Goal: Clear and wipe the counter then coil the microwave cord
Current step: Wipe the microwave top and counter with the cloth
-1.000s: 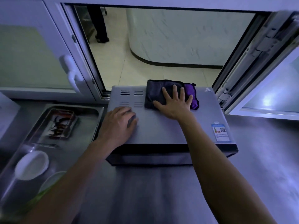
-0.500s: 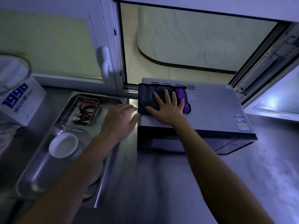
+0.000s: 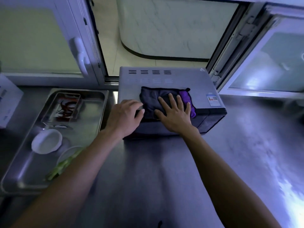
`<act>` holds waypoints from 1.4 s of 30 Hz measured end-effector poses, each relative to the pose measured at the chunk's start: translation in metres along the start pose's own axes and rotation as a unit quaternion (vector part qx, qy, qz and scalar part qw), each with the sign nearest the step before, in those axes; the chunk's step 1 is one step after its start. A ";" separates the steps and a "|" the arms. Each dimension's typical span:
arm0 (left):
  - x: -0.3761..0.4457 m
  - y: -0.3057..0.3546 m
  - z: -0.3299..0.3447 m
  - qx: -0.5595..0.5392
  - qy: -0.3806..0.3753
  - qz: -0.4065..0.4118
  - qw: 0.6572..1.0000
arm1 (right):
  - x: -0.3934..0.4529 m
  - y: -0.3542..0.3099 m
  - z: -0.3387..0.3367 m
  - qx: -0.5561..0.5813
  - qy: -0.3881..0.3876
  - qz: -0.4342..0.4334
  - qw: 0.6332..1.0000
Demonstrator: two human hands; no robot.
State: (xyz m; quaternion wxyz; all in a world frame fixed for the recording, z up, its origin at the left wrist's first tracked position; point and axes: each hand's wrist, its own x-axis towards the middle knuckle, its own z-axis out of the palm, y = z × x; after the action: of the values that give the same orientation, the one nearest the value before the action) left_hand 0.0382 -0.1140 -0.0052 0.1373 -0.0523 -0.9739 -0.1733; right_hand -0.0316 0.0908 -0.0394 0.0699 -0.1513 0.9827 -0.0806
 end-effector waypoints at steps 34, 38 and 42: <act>0.011 0.043 0.035 0.085 -0.130 0.167 0.974 | -0.022 0.017 0.038 0.521 0.385 0.262 0.715; 0.006 -0.004 0.022 0.058 -0.127 0.193 0.971 | -0.018 -0.029 0.045 0.572 0.407 0.292 0.649; 0.007 -0.035 0.016 0.026 -0.131 0.246 0.960 | -0.019 -0.069 0.064 0.585 0.397 0.291 0.644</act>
State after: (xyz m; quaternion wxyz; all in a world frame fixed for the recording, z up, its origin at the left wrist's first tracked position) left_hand 0.0228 -0.1404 -0.0290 0.0481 -0.3086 -0.9446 -0.1008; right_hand 0.0168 0.0228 -0.0876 -0.2336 0.2620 0.6573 -0.6669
